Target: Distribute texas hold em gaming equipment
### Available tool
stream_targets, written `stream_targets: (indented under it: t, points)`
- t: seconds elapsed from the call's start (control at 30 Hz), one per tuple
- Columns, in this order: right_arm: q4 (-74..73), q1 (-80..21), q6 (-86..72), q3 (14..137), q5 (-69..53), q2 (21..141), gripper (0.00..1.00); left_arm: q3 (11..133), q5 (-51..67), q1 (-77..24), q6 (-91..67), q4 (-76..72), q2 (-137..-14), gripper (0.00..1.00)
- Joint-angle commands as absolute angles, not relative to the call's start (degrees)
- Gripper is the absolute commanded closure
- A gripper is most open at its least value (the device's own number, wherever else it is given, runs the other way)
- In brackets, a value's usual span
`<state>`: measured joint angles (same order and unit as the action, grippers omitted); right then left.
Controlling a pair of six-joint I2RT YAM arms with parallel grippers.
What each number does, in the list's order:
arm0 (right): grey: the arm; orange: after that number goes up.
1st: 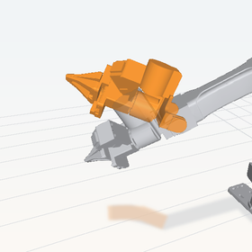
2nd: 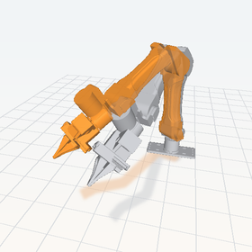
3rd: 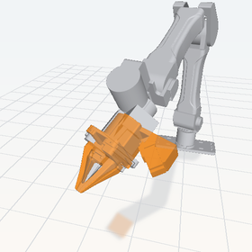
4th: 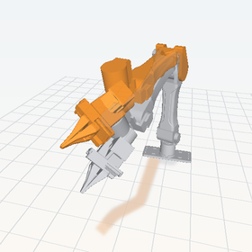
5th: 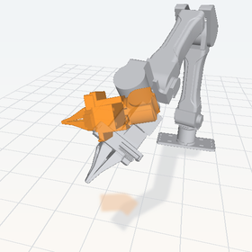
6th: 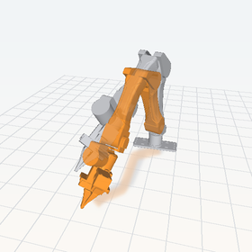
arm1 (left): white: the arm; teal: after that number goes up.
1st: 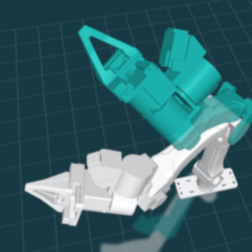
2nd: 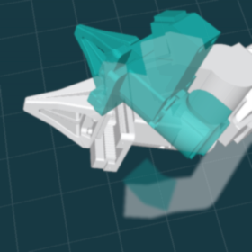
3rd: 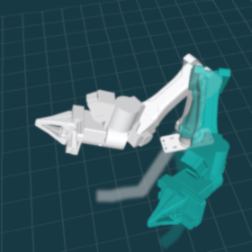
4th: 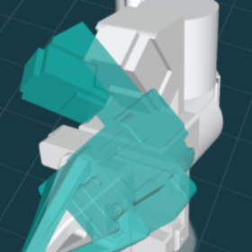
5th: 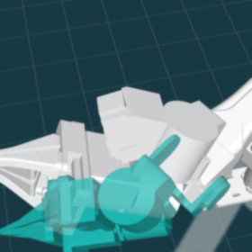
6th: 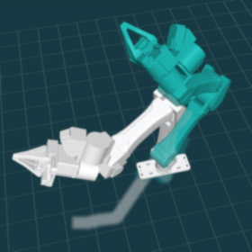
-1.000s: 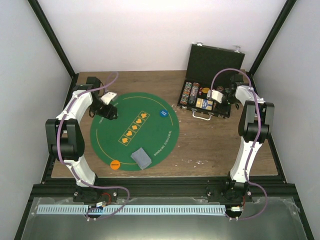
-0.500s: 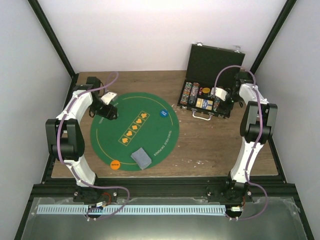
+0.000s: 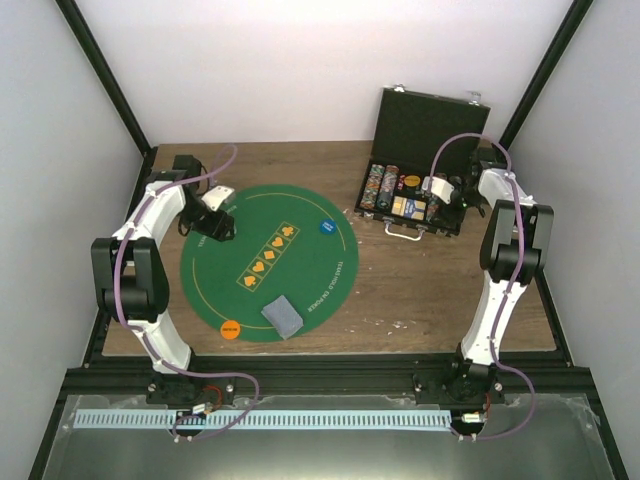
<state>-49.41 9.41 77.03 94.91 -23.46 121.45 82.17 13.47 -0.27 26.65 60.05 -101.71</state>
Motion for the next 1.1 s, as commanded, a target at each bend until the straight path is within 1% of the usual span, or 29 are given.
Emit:
stream_targets:
  t: [0.0,0.2,0.37,0.47,0.53,0.6,0.67,0.8,0.93,1.07]
  points:
    - [-49.2,8.8,77.4,92.6,-25.2,122.5,0.36,80.9,13.2,0.0,27.2,59.5,-100.2,0.26]
    - [-47.4,7.8,75.5,90.3,-23.2,121.3,0.37,81.5,13.1,0.0,27.0,59.7,-100.6,0.26]
    - [-39.7,7.8,70.3,91.3,-22.7,115.2,0.32,81.8,13.9,0.0,27.2,60.2,-100.5,0.26]
    - [-40.2,7.8,69.7,92.9,-22.5,112.2,0.30,81.6,13.9,0.1,27.1,60.1,-100.5,0.26]
    - [-40.9,7.6,69.9,92.4,-24.6,110.0,0.28,81.6,13.9,0.0,27.2,60.1,-100.2,0.26]
    - [-41.2,6.4,70.5,90.6,-26.7,108.0,0.25,81.6,14.1,0.0,27.3,60.1,-100.1,0.26]
    - [-40.1,4.2,70.9,87.8,-26.0,106.8,0.23,81.8,14.1,0.0,27.2,60.1,-100.3,0.26]
    - [-35.7,0.2,68.3,84.1,-24.5,107.1,0.22,81.7,14.2,0.0,27.2,60.1,-100.5,0.26]
    - [-35.8,-0.4,65.4,84.7,-26.7,109.5,0.23,81.6,14.2,0.0,27.3,60.1,-100.4,0.26]
    - [-36.2,-0.8,66.1,83.9,-24.3,111.9,0.24,81.7,14.3,0.0,27.3,60.0,-100.6,0.26]
